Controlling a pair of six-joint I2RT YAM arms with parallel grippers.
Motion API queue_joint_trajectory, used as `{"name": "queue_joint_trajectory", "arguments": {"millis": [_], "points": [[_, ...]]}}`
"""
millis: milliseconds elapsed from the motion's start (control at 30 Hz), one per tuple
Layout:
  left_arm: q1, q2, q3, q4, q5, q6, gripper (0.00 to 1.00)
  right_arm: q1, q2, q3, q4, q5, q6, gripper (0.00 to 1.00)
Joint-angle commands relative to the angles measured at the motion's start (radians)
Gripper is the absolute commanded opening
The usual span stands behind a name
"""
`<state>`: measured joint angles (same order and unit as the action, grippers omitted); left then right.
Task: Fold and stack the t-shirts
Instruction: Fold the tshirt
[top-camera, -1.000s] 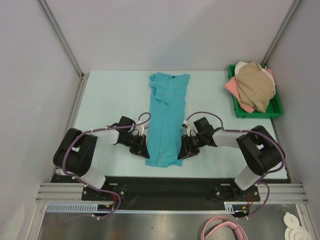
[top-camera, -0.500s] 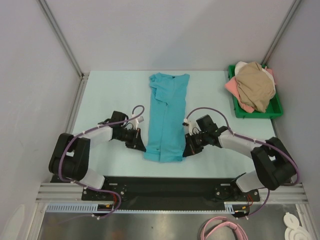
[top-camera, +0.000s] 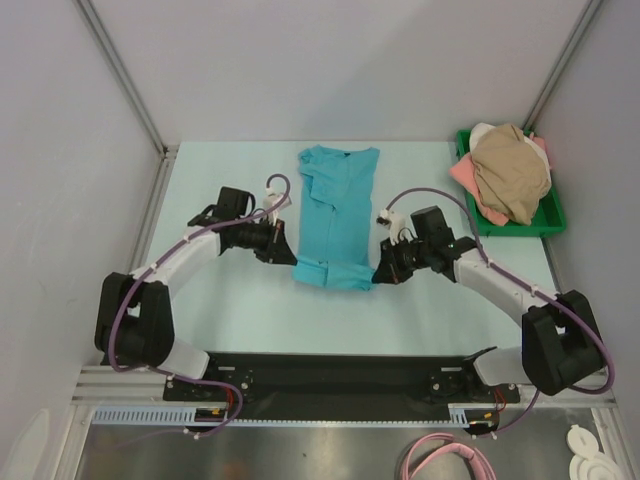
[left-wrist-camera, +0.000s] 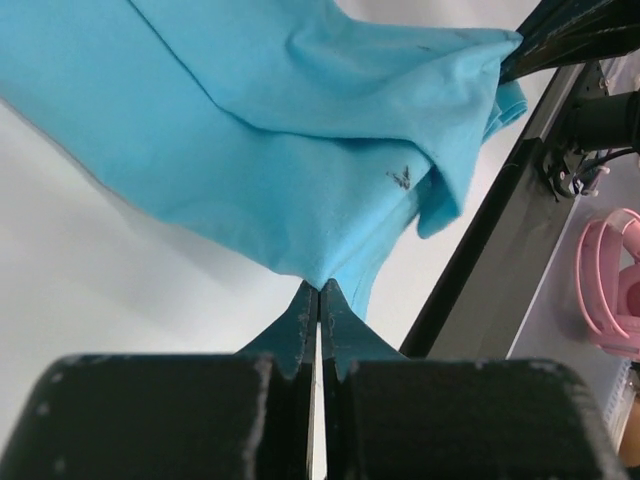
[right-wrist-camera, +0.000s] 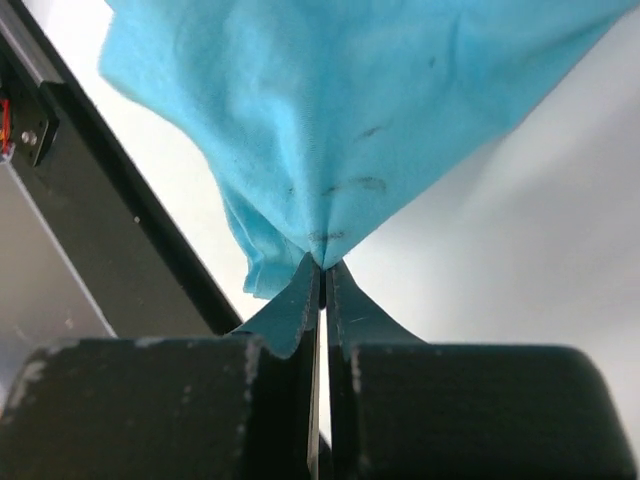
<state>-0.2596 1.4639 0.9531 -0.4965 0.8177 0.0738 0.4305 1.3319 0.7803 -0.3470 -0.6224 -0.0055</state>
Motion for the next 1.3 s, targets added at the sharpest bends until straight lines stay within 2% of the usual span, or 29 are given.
{"name": "queue_joint_trajectory", "arguments": {"millis": [0, 567, 700, 900, 1033, 1067, 1100, 1133, 1167, 1200, 1267], "points": [[0.006, 0.039, 0.097, 0.018, 0.0, 0.041, 0.0, -0.009, 0.033, 0.105, -0.03, 0.035, -0.079, 0.0], [0.016, 0.398, 0.429, 0.127, -0.083, 0.04, 0.01, -0.124, 0.392, 0.431, 0.143, 0.099, -0.151, 0.0], [0.025, 0.515, 0.605, 0.098, -0.103, 0.037, 0.0, -0.142, 0.478, 0.505, 0.18, 0.102, -0.14, 0.0], [0.049, 0.665, 0.794, 0.108, -0.144, 0.004, 0.01, -0.15, 0.641, 0.664, 0.2, 0.108, -0.126, 0.0], [0.053, 0.78, 0.927, 0.055, -0.166, -0.026, 0.0, -0.151, 0.725, 0.752, 0.198, 0.108, -0.116, 0.0], [0.054, 0.792, 0.947, 0.033, -0.167, -0.031, 0.0, -0.151, 0.749, 0.767, 0.197, 0.112, -0.113, 0.03], [0.054, 0.802, 0.969, 0.027, -0.175, -0.041, 0.01, -0.151, 0.759, 0.795, 0.188, 0.115, -0.111, 0.12], [0.056, 0.806, 0.97, 0.027, -0.189, -0.054, 0.02, -0.151, 0.763, 0.804, 0.175, 0.124, -0.103, 0.26], [0.056, 0.8, 0.969, 0.035, -0.192, -0.054, 0.09, -0.153, 0.756, 0.804, 0.171, 0.125, -0.103, 0.31], [0.054, 0.785, 0.948, 0.047, -0.196, -0.048, 0.35, -0.151, 0.745, 0.804, 0.164, 0.127, -0.108, 0.34], [0.054, 0.709, 0.902, 0.103, -0.19, -0.039, 0.4, -0.156, 0.708, 0.766, 0.167, 0.133, -0.108, 0.41]]}}
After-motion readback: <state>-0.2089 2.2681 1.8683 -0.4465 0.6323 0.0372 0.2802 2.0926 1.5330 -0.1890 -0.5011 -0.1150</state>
